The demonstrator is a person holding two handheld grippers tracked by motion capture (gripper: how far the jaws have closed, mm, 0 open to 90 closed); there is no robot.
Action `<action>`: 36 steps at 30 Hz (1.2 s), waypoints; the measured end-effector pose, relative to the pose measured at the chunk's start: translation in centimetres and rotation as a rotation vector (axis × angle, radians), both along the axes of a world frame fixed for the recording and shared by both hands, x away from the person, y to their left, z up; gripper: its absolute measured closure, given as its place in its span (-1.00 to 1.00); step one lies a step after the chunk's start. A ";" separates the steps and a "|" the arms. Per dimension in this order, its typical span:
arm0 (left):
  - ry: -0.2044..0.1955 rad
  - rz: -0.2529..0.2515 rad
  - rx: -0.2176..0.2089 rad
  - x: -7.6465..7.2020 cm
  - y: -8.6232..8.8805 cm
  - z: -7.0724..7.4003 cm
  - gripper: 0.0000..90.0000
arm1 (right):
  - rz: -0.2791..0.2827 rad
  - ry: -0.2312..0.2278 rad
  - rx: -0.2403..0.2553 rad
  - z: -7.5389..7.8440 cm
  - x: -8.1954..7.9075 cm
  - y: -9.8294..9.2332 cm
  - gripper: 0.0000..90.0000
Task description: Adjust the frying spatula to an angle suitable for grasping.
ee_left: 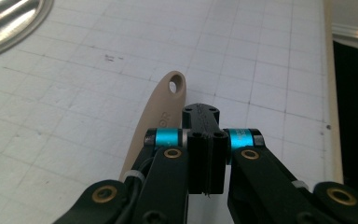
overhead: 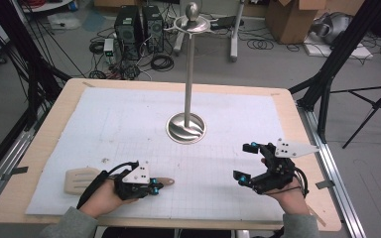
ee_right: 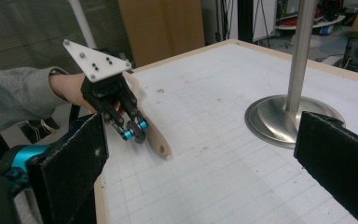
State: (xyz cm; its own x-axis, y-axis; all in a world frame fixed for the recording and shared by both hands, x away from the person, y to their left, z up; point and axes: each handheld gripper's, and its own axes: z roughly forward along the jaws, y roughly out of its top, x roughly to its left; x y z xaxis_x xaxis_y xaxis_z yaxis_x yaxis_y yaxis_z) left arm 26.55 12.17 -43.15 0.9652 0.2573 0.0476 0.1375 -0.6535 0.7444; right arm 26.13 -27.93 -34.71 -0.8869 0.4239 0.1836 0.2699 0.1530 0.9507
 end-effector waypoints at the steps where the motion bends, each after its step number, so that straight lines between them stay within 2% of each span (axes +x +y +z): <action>1: -0.001 -0.004 0.018 0.1 -0.4 -0.2 0.99 | -0.002 -0.002 0.000 0.0 0.0 0.0 -0.96; 2: -0.005 -0.004 0.037 0.1 -0.7 -0.5 0.99 | -0.004 -0.005 -0.002 0.0 0.0 0.0 -0.96; 6: -0.032 0.011 0.051 0.7 -1.4 -0.5 0.99 | -0.007 -0.006 -0.001 0.0 0.0 -0.1 -0.96; 10: -0.024 0.030 0.030 1.4 -1.5 -0.7 0.99 | -0.004 -0.006 -0.003 -0.1 0.0 0.0 -0.96; 17: -0.054 0.075 0.031 2.5 -1.7 -0.8 0.99 | -0.004 -0.005 -0.004 -0.1 0.0 -0.1 -0.96; 19: -0.050 0.083 0.027 2.9 -1.7 -0.8 0.99 | -0.001 -0.001 -0.004 -0.1 -0.1 -0.1 -0.96; 23: -0.060 0.113 0.023 3.9 -1.4 -0.8 0.99 | -0.001 0.001 -0.006 -0.2 -0.1 0.0 -0.96; 31: -0.095 0.167 0.031 5.1 -0.7 -1.0 0.99 | -0.007 0.005 -0.007 -0.4 -0.2 -0.3 -0.96; 36: -0.093 0.209 0.024 5.6 -0.5 -1.0 0.99 | -0.013 0.011 -0.007 -0.4 -0.4 -0.4 -0.96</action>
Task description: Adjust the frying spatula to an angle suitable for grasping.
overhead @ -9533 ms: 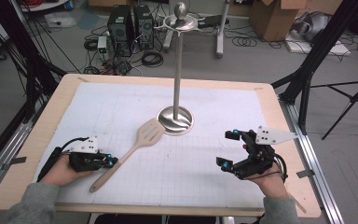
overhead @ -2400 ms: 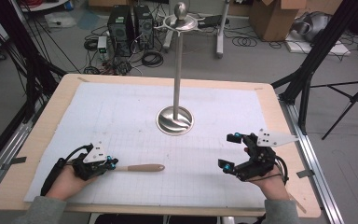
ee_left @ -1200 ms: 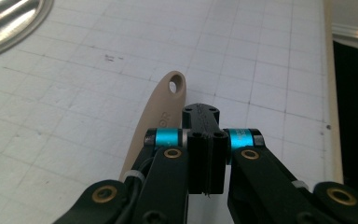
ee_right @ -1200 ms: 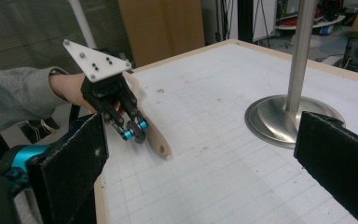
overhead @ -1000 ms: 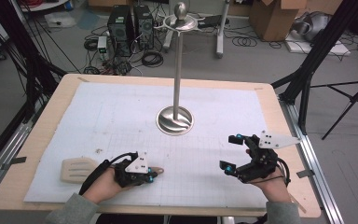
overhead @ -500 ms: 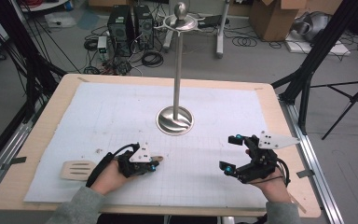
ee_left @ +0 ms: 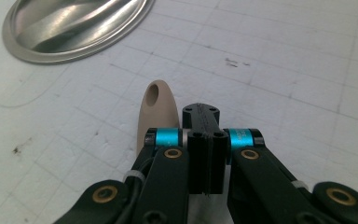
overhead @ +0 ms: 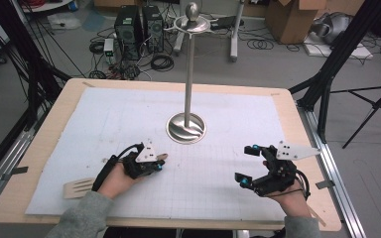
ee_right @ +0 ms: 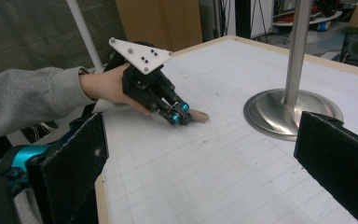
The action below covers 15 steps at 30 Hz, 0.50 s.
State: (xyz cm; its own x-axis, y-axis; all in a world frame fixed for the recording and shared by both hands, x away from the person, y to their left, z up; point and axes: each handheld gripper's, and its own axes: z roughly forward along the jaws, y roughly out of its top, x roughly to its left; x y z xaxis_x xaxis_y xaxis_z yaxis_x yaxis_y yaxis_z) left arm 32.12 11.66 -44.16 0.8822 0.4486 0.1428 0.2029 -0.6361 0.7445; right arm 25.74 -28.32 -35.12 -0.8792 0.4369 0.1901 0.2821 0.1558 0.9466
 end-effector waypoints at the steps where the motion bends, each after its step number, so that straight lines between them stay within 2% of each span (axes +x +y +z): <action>1: 0.001 0.002 -0.002 0.0 0.0 0.0 0.99 | -0.001 0.000 0.000 0.0 0.0 0.0 -0.96; 5: -0.002 0.019 0.004 -0.2 0.1 0.3 0.99 | 0.001 0.001 -0.002 0.0 0.0 -0.1 -0.96; 9: 0.017 0.018 -0.070 -0.5 0.9 1.9 0.99 | -0.003 -0.002 0.007 0.1 0.0 -0.3 -0.96; 11: 0.007 0.020 -0.109 -0.7 1.3 2.9 0.99 | -0.002 -0.001 0.006 0.1 0.0 -0.3 -0.96; 12: -0.012 0.021 -0.125 -0.8 1.6 3.6 0.99 | -0.002 -0.006 0.007 0.0 0.1 -0.3 -0.96; 15: -0.028 0.017 -0.140 -1.2 2.7 4.4 0.99 | 0.003 -0.004 0.004 0.0 0.1 -0.2 -0.96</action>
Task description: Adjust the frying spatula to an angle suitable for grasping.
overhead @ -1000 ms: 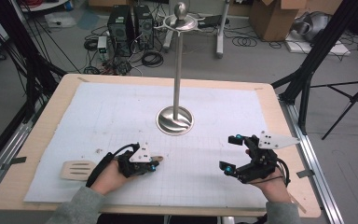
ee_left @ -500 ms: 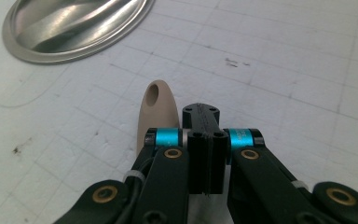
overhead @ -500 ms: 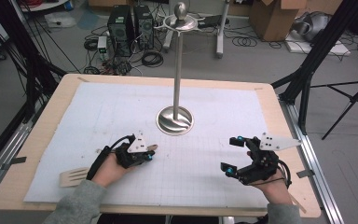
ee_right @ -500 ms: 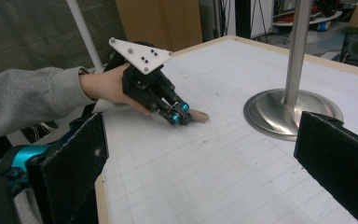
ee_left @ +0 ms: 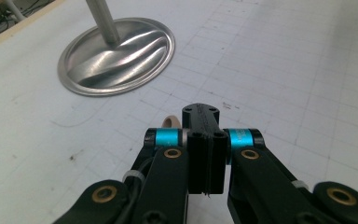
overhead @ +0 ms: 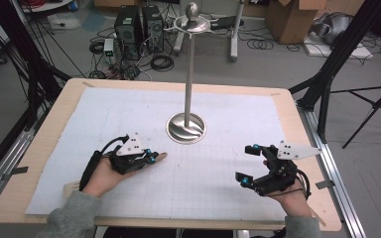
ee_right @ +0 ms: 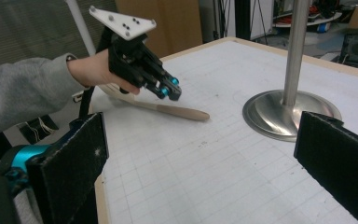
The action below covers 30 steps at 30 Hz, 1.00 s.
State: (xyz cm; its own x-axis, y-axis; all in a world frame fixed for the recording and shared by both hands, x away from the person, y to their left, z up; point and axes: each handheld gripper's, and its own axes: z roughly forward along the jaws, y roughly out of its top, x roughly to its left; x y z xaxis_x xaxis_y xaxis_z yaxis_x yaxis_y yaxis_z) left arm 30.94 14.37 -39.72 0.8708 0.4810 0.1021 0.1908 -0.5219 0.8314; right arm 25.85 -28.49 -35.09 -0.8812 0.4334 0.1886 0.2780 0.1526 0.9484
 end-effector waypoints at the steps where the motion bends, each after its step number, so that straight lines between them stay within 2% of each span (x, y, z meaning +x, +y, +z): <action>1: 0.004 -0.016 -0.004 -0.1 1.0 0.2 0.99 | 0.000 0.002 0.000 0.0 0.0 0.0 -0.96; 2: 0.004 -0.016 -0.004 -0.1 1.0 0.2 0.99 | 0.000 0.002 0.000 0.0 0.0 0.0 -0.96; 5: 0.021 -0.013 0.008 -0.4 3.1 0.3 0.99 | -0.001 0.000 0.001 0.0 0.1 -0.1 -0.96; 8: 0.053 0.007 -0.018 -0.2 5.9 0.8 0.96 | -0.002 0.002 0.003 0.0 0.2 0.0 -0.96; 14: 0.093 0.025 0.000 0.1 7.5 0.5 0.96 | 0.006 0.005 -0.007 -0.1 0.4 0.3 -0.96; 16: 0.117 0.019 0.023 0.0 7.7 0.0 0.97 | 0.008 0.005 -0.004 -0.1 0.5 0.3 -0.96; 17: 0.117 0.019 0.023 0.0 7.7 0.0 0.98 | 0.008 0.005 -0.004 -0.1 0.5 0.3 -0.96; 18: 0.134 0.001 0.039 -0.1 7.4 -0.5 0.98 | 0.009 0.002 -0.004 -0.1 0.5 0.3 -0.96; 19: 0.134 0.001 0.039 -0.1 7.4 -0.5 0.98 | 0.009 0.002 -0.004 -0.1 0.5 0.3 -0.96; 23: 0.128 -0.035 0.120 -0.2 6.4 -1.3 0.99 | 0.011 0.005 -0.003 -0.1 0.5 0.4 -0.96; 26: 0.141 -0.064 0.144 -0.3 5.8 -1.8 0.99 | 0.013 0.002 -0.010 -0.1 0.5 0.5 -0.96; 28: 0.134 -0.050 0.175 -0.3 5.6 -2.0 0.99 | 0.011 0.004 -0.009 -0.1 0.5 0.5 -0.96; 30: 0.138 -0.045 0.171 -0.2 5.7 -2.1 0.99 | 0.010 0.000 -0.008 -0.1 0.5 0.5 -0.96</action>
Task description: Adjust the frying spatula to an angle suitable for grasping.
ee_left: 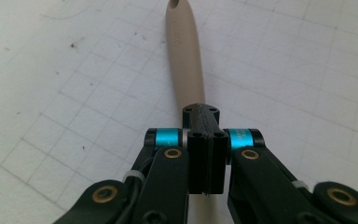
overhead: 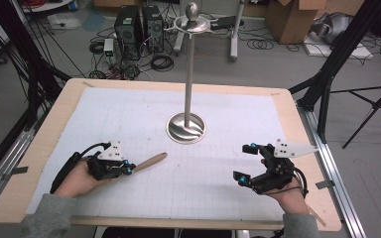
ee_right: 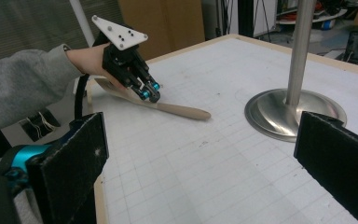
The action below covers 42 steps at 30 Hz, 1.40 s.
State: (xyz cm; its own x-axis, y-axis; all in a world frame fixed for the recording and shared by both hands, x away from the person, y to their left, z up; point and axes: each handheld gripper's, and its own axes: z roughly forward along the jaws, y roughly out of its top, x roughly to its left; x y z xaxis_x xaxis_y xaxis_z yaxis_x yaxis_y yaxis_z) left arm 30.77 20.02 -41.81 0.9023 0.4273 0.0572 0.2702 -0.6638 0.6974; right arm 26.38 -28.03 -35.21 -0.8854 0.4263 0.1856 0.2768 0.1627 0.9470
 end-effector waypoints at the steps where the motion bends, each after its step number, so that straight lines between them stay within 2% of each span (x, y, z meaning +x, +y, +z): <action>1: 0.000 0.004 0.000 0.0 0.1 0.0 0.99 | 0.001 0.003 -0.001 0.0 0.0 0.0 -0.96; 4: 0.020 0.015 -0.023 -0.1 0.1 -0.2 0.99 | 0.005 0.006 -0.003 0.0 0.0 0.0 -0.96; 7: 0.024 -0.007 -0.017 -0.3 -0.1 -0.2 0.99 | 0.003 0.003 -0.007 0.0 0.0 0.1 -0.96; 10: 0.010 -0.007 0.002 -0.5 -0.4 -0.1 0.99 | 0.000 0.002 -0.002 0.0 0.0 0.0 -0.96; 15: 0.006 0.008 -0.012 -0.3 -0.1 -0.2 0.99 | 0.001 0.004 -0.004 0.0 0.0 0.0 -0.96; 19: 0.000 0.017 -0.064 -0.4 0.2 0.4 0.99 | 0.000 0.006 -0.003 0.0 0.0 0.0 -0.96; 24: -0.014 0.028 -0.084 -0.6 0.5 0.9 0.99 | -0.001 0.006 0.002 0.0 0.0 -0.1 -0.96; 29: -0.005 0.051 -0.111 -1.1 1.2 1.6 0.98 | -0.003 0.004 0.002 0.0 0.0 -0.2 -0.96; 32: 0.014 0.065 -0.134 -1.4 1.7 1.8 0.81 | -0.006 0.002 0.004 0.0 0.0 -0.3 -0.96; 35: 0.042 0.081 -0.159 -1.5 2.0 1.8 0.54 | -0.005 0.006 0.005 0.0 0.0 -0.2 -0.96; 38: 0.035 0.073 -0.167 -1.7 2.1 1.8 0.23 | -0.001 0.006 0.002 0.0 0.1 -0.1 -0.96; 40: 0.059 0.107 -0.177 -1.7 2.1 1.8 -0.08 | -0.001 0.004 -0.001 0.0 0.2 -0.1 -0.96; 42: 0.064 0.097 -0.163 -1.9 2.2 1.8 -0.27 | -0.002 0.003 0.001 -0.1 0.2 -0.1 -0.96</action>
State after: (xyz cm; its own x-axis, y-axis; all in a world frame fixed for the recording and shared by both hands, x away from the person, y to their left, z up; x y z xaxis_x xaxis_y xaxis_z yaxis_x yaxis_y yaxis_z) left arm 28.91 22.24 -40.06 0.8559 0.5115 -0.0766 0.3751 -0.5119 0.7728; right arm 26.59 -28.14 -35.26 -0.8838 0.4281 0.1887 0.2801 0.1612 0.9463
